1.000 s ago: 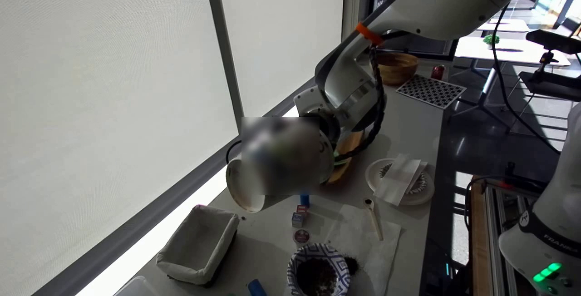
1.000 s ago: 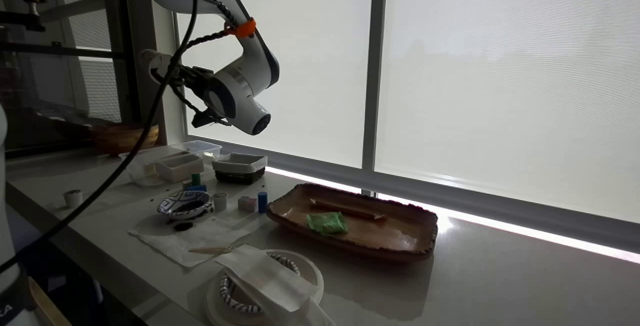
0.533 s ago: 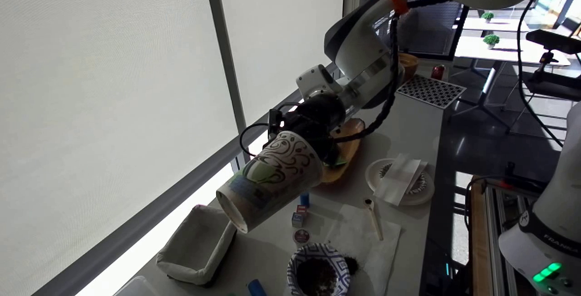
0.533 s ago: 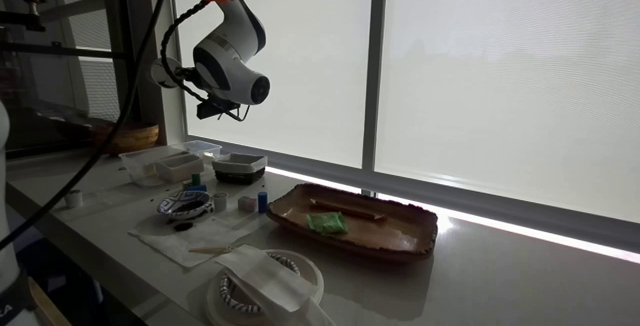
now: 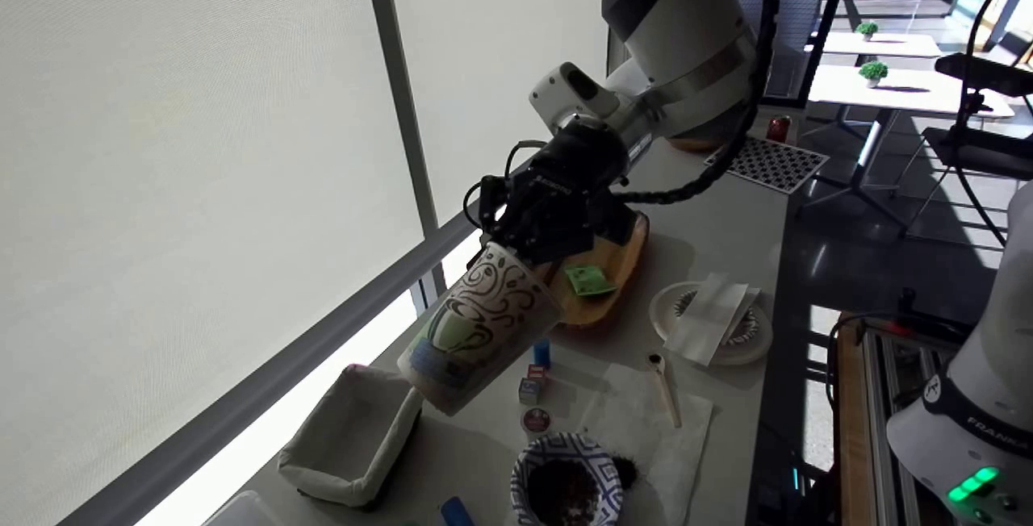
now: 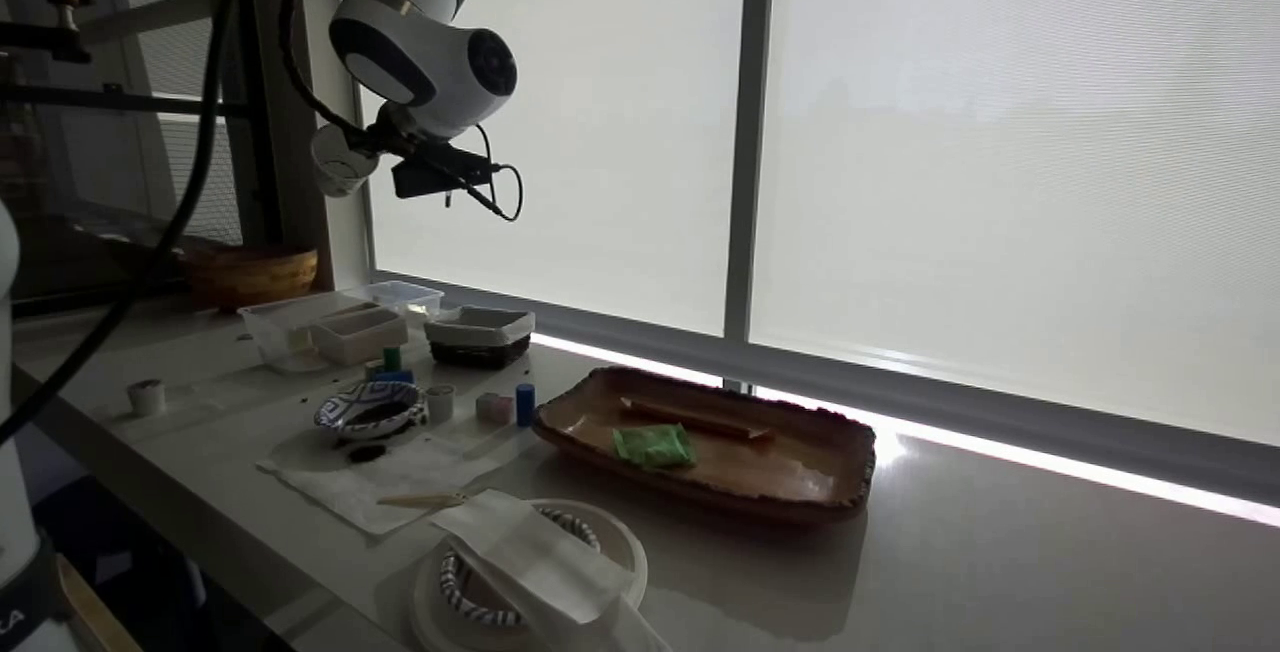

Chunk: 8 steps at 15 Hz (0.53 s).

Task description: Pour the contents from the coffee cup into the black and white bowl on the left.

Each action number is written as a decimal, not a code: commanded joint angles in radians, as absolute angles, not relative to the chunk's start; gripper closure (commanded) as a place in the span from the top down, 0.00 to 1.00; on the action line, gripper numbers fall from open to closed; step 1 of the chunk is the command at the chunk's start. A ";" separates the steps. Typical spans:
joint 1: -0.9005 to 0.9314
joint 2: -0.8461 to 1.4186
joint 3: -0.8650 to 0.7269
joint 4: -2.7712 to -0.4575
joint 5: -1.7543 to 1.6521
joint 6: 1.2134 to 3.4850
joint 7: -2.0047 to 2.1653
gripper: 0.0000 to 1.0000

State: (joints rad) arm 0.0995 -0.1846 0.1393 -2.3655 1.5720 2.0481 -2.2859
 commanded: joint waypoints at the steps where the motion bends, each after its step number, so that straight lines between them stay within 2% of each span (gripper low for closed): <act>1: 0.104 -0.245 0.183 -2.386 1.410 2.185 -2.101 0.01; 8: 0.113 -0.246 0.219 -2.381 0.980 2.266 -1.691 0.01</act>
